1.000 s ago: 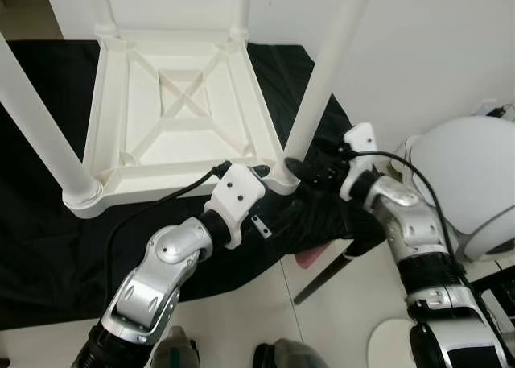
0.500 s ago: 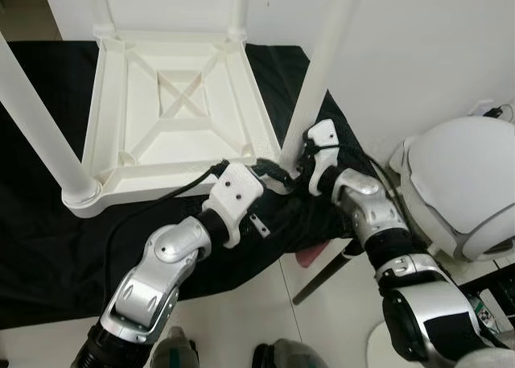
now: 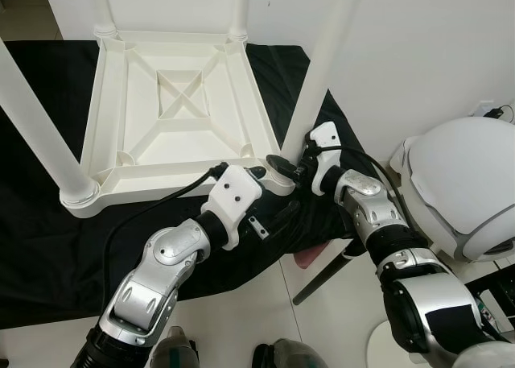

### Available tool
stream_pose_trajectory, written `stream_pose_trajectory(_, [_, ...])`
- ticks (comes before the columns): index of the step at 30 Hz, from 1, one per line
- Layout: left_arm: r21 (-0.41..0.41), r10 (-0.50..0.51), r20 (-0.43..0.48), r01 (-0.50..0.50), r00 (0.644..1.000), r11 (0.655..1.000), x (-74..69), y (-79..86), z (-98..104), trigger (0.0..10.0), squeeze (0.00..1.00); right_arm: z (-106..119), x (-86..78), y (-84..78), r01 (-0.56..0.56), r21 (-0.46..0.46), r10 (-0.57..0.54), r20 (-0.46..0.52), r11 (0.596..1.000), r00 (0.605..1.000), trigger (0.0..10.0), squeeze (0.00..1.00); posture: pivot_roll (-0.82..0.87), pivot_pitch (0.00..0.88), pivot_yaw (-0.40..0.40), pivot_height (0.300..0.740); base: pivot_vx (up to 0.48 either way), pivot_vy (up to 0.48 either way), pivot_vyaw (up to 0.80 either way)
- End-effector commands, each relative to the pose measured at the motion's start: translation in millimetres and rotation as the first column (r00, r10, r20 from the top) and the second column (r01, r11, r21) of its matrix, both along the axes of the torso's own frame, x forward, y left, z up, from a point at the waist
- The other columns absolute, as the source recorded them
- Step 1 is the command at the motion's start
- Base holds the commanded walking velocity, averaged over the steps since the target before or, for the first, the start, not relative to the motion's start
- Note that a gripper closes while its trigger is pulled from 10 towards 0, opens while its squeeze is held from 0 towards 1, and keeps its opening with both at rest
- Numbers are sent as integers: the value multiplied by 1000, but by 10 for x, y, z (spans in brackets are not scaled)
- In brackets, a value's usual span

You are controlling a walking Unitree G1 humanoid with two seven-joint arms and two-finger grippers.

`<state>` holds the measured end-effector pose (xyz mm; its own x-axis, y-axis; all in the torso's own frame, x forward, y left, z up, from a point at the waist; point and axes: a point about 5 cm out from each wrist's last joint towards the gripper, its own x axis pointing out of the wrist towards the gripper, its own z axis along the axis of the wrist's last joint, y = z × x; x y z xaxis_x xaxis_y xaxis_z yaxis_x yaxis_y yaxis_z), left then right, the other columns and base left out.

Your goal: Building children table

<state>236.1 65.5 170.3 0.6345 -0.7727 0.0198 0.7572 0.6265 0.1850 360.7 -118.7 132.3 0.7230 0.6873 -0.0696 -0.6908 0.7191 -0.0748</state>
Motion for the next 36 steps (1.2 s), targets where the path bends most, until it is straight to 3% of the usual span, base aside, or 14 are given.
stream_pose_trajectory(1, [1,-1,-4,1,1000,1000,-4,-14,5,10000,0,-67,-24,-48,28,-10,-29,-19,1000,999,0,0,59,9,-83,740,0,0,0])
stream_pose_trajectory(9, [1,-5,-6,5,1000,1000,-6,-19,-2,10000,0,2,-30,11,128,32,-128,15,991,992,0,0,56,9,-83,740,0,0,0])
stream_pose_trajectory(11, [1,-7,-12,7,1000,1000,-15,-25,-14,10000,0,34,-84,156,261,110,-261,-15,959,965,0,0,60,2,-91,740,0,0,0])
stream_pose_trajectory(15, [2,-8,-13,8,1000,1000,-20,-27,-20,10000,0,40,-116,212,313,134,-312,-34,940,950,0,0,60,2,-90,740,0,0,0])
stream_pose_trajectory(20, [3,-14,-14,14,1000,1000,-18,-41,-23,10000,0,41,-160,380,451,132,-449,-50,882,892,0,0,60,0,-94,740,0,0,0])
stream_pose_trajectory(21, [3,-14,-14,14,1000,1000,-18,-41,-23,10000,0,41,-160,380,451,132,-449,-50,882,892,0,0,60,0,-94,740,0,0,0])
stream_pose_trajectory(22, [2,-16,-14,16,1000,1000,-16,-50,-21,10000,0,23,-180,474,476,123,-472,-64,871,879,0,0,62,0,-95,740,0,0,0])
stream_pose_trajectory(24, [1,-16,-16,16,1000,1000,-18,-54,-21,10000,0,25,-237,645,441,131,-434,-77,888,898,0,0,68,0,-98,740,0,0,0])
stream_pose_trajectory(28, [1,-16,-17,16,1000,1000,-23,-51,-22,10000,0,29,-256,673,427,135,-420,-80,894,904,0,0,71,0,-101,740,0,0,0])
stream_pose_trajectory(29, [3,-14,-18,14,1000,1000,-31,-45,-27,10000,0,24,-259,659,425,134,-418,-82,895,905,1529,0,75,0,-104,740,0,0,0])
stream_pose_trajectory(30, [5,-12,-20,12,1000,1000,-39,-39,-37,10000,0,24,-259,612,445,125,-437,-85,887,895,10000,671,76,0,-104,740,0,0,0])
stream_pose_trajectory(31, [5,-12,-20,12,1000,1000,-39,-39,-37,10000,0,24,-259,612,445,125,-437,-85,887,895,10000,671,76,0,-104,740,0,0,0])
stream_pose_trajectory(32, [7,-10,-21,10,1000,1000,-45,-38,-42,10000,0,27,-258,574,461,123,-453,-88,879,887,10000,1000,78,0,-106,740,0,0,0])
stream_pose_trajectory(36, [8,-6,-28,6,1000,1000,-50,-32,-57,10000,0,71,-276,505,478,143,-471,-83,866,878,10000,1000,77,0,-104,740,0,0,0])
